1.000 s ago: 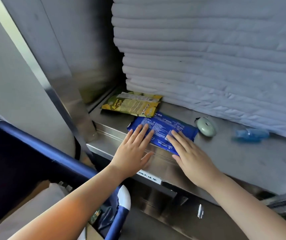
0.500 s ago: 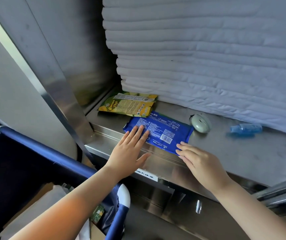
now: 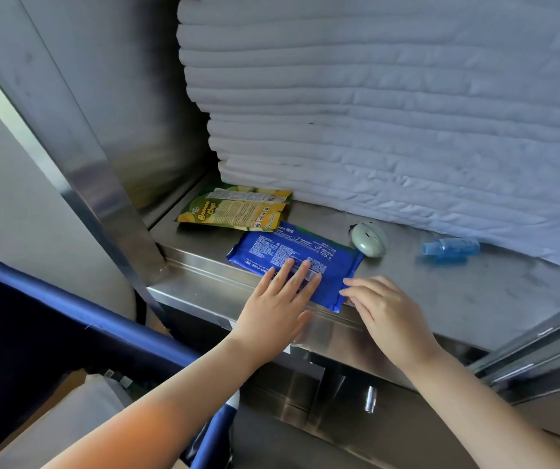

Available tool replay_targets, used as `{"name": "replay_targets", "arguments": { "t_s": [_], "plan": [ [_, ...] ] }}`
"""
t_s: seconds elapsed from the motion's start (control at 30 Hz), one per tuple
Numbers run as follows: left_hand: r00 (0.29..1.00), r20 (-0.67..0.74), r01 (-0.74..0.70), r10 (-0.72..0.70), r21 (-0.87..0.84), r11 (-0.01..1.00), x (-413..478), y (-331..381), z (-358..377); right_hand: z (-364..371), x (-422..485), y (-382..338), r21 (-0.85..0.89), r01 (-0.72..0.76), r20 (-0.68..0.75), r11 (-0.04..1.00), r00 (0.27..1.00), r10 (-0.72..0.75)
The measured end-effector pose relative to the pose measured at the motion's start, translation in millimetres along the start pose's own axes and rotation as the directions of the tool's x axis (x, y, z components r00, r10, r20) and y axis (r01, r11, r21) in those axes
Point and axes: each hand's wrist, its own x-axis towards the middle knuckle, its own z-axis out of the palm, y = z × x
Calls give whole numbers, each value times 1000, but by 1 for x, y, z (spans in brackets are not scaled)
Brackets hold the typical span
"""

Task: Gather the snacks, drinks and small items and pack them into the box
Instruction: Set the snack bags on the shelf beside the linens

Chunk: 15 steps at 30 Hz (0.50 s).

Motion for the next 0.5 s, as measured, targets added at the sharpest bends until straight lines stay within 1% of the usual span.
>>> {"name": "replay_targets", "arguments": {
  "t_s": [0.07, 0.2, 0.3, 0.5],
  "plan": [
    [1000, 19, 6, -6, 9, 1000, 1, 2, -2, 3, 4, 0, -7, 1, 33, 1000, 999, -1],
    [999, 44, -5, 4, 16, 1000, 3, 1, -5, 6, 15, 5, -25, -55, 74, 998, 996, 57],
    [999, 43, 0, 0, 11, 1000, 2, 2, -6, 7, 19, 9, -6, -64, 49, 998, 997, 64],
    [1000, 29, 5, -6, 14, 1000, 1, 1, -6, 5, 18, 10, 34, -23, 18, 999, 1000, 22]
  ]
}}
